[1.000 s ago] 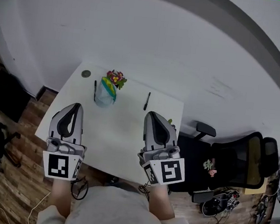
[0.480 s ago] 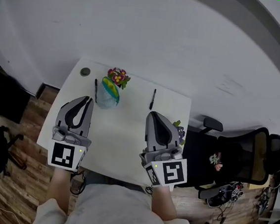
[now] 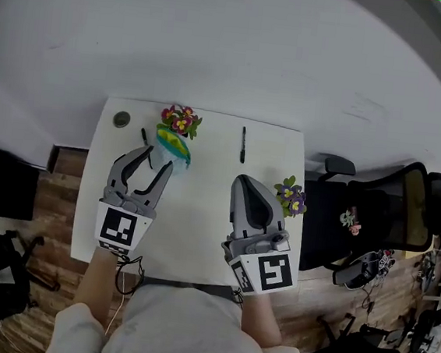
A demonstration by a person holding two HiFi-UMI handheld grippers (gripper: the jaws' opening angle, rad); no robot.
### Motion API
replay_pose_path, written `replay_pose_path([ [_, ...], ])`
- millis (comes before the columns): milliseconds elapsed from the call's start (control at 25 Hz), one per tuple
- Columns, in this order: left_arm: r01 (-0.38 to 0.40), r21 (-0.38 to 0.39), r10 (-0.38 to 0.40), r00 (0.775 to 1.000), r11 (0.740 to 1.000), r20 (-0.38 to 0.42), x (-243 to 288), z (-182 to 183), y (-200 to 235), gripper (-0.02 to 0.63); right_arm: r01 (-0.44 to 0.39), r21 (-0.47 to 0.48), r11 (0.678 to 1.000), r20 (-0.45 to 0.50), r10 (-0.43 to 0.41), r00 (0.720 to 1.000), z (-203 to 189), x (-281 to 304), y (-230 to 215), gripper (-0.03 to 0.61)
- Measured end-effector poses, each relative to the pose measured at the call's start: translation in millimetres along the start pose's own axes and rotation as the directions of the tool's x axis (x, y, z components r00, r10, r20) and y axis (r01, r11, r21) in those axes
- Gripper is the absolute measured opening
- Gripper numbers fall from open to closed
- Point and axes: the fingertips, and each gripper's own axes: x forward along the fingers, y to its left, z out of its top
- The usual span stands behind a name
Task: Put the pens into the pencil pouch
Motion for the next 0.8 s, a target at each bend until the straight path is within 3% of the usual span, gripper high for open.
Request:
replay_pose_path([
  [320,0.114,-0.031,-0.116,0.989,0.993,-0.089,32,-69,5,0.280,0.116,0.005,0.993,-0.067,-0.116,0.991,-27,9,12,0.028],
  [800,0.118,-0.031,-0.122,0.979,0.992,-0.165,66,-144,16,0.355,0.240,-0.009,0.971,-0.170,-0.238,0.956,-62,1,10,0.028],
])
